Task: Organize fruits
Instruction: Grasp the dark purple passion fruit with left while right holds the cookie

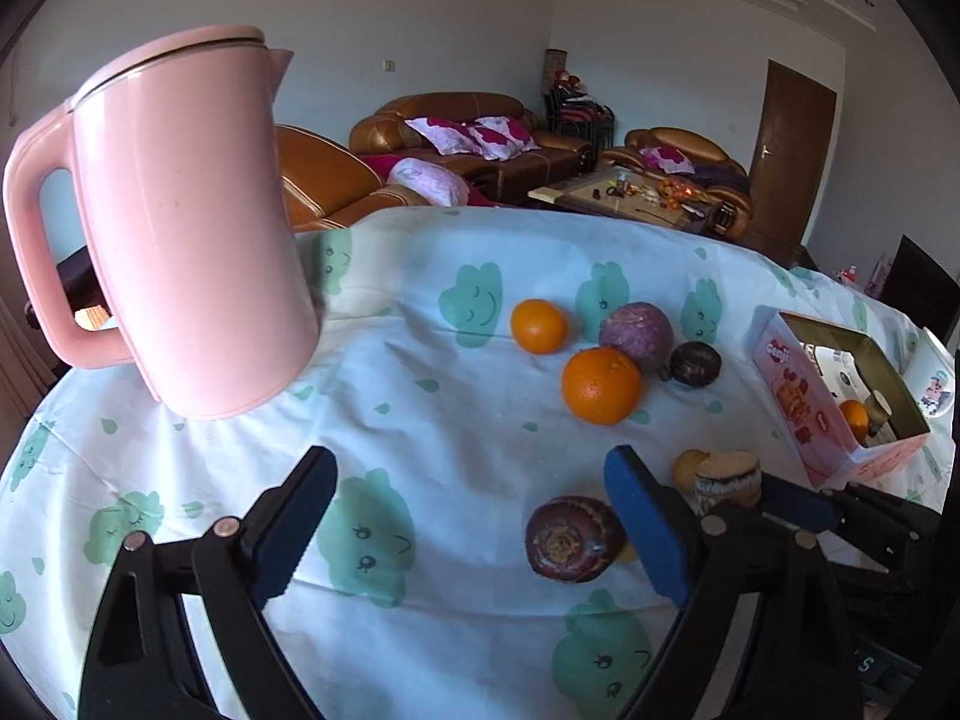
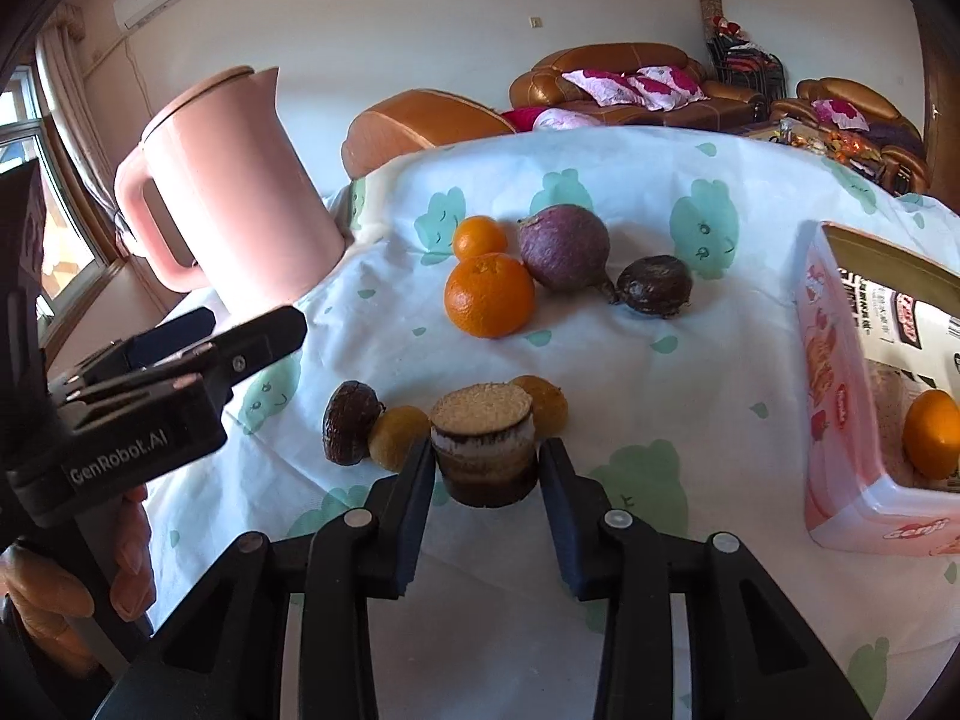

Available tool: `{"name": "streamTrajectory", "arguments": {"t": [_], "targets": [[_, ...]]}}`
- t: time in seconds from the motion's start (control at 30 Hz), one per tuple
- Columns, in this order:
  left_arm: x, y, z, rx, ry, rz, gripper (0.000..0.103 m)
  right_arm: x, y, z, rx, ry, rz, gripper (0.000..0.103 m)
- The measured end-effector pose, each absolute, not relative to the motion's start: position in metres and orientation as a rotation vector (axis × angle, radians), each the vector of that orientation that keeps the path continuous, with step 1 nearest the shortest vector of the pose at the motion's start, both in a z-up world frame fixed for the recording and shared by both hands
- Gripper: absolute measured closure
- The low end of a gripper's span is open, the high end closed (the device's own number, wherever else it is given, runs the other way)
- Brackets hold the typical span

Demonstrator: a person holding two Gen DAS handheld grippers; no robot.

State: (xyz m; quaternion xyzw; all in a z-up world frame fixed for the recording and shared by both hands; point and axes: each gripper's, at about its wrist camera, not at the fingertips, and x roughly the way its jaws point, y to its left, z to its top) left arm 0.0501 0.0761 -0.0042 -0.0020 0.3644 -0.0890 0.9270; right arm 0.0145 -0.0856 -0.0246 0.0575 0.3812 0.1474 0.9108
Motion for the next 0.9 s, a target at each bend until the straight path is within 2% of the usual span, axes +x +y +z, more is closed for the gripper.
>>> {"name": "streamTrajectory", "arguments": {"t": [0.03,0.1,0.17,0.47,0.53,0.57,0.9], "targets": [[0.050,0.073,-0.007,-0.011,0.765,-0.215,0.018,0.011,-0.089,-0.021,0.110,0.763,0.288,0.065],[0.052,0.065,-0.012,-0.006,0.799,-0.262,0.031,0.003,-0.095,-0.016,0.092,0.726,0.261,0.066],[0.053,0.057,-0.019,0.024,0.818,-0.266,0.036,-0.003,-0.101,-0.012,0.075,0.704,0.241,0.066],[0.054,0.065,-0.030,-0.070,0.864,-0.313,0.036,-0.009,-0.113,-0.013,0.079,0.710,0.237,0.066],[0.055,0.068,-0.031,-0.115,0.876,-0.348,0.049,-0.008,-0.114,-0.014,0.085,0.717,0.238,0.066],[0.056,0.069,-0.030,-0.137,0.883,-0.373,0.060,-0.007,-0.115,-0.014,0.091,0.720,0.237,0.066],[0.060,0.089,-0.024,-0.149,0.854,-0.290,0.065,-0.002,-0.126,-0.019,0.145,0.744,0.235,0.066]]}}
